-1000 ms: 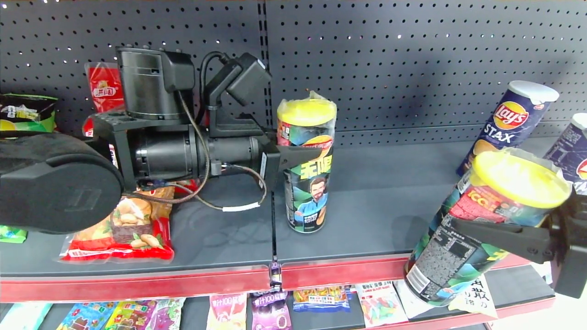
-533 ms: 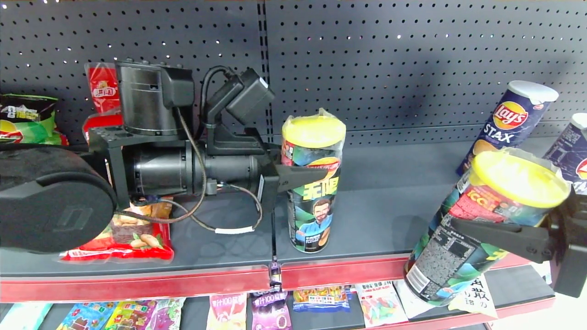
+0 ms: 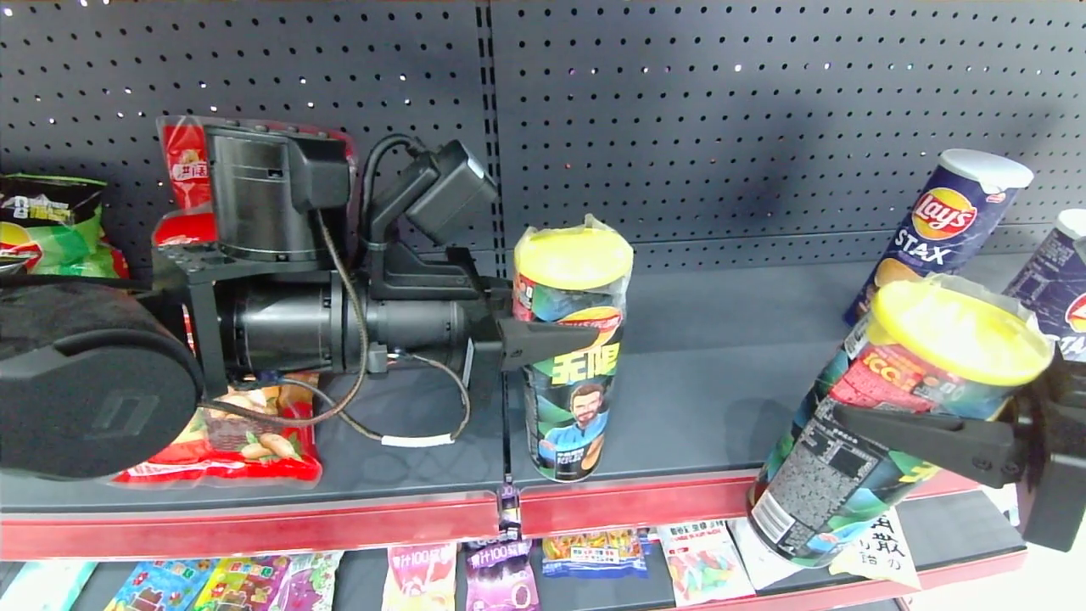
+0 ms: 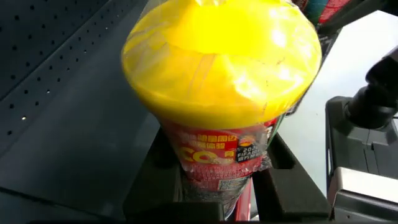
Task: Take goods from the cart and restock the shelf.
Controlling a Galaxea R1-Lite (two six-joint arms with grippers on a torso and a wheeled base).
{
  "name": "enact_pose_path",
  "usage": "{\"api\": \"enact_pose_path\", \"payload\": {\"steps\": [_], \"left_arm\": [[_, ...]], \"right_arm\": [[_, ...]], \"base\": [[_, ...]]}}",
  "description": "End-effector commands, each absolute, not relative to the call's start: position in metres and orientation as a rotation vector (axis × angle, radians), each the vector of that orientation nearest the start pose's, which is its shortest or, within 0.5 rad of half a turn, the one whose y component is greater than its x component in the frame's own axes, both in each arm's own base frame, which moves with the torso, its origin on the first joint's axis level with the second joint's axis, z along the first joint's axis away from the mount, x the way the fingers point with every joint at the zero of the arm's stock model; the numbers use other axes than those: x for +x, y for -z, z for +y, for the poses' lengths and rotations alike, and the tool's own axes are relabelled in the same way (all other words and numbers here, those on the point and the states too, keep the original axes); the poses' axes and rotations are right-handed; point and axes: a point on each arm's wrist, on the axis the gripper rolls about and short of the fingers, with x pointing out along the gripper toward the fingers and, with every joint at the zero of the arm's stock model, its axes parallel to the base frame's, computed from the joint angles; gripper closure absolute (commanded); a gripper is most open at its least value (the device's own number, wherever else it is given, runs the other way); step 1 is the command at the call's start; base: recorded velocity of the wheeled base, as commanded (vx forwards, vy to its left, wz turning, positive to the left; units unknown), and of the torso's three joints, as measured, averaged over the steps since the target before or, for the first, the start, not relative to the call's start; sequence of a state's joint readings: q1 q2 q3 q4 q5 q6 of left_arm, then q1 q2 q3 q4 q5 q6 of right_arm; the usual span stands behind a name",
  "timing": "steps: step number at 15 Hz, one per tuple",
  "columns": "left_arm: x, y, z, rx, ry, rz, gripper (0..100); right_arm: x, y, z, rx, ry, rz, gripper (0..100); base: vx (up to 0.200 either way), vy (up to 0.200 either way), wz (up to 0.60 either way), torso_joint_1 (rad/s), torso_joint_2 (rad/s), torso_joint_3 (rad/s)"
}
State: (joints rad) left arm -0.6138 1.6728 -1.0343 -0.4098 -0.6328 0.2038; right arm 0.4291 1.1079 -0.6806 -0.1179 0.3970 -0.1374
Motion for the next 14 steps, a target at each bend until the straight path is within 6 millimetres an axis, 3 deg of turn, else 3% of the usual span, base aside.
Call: {"api": "enact_pose_path", "payload": {"steps": [1,8,14], "left_arm": [[0.245,-0.231,-0.189,0.173,1.265,0.121,100],[0.243,-0.218,-0.187,0.197,1.281,0.149,100],[0.245,-0.219,-0.184,0.2,1.271,0.144,100]], "right_arm": [[0.135,-0.234,0.071,-0.134,-0.841,0.262,100],[0.135,-0.235,0.071,-0.134,-0.841,0.259,100],[0.138,-0.238,0.073,-0.136,-0.841,0.253,100]], "base": [[0.0,0.0,0.0,0.0,0.0,0.0],[0.0,0.0,0.0,0.0,0.0,0.0],[0.0,0.0,0.0,0.0,0.0,0.0]]}}
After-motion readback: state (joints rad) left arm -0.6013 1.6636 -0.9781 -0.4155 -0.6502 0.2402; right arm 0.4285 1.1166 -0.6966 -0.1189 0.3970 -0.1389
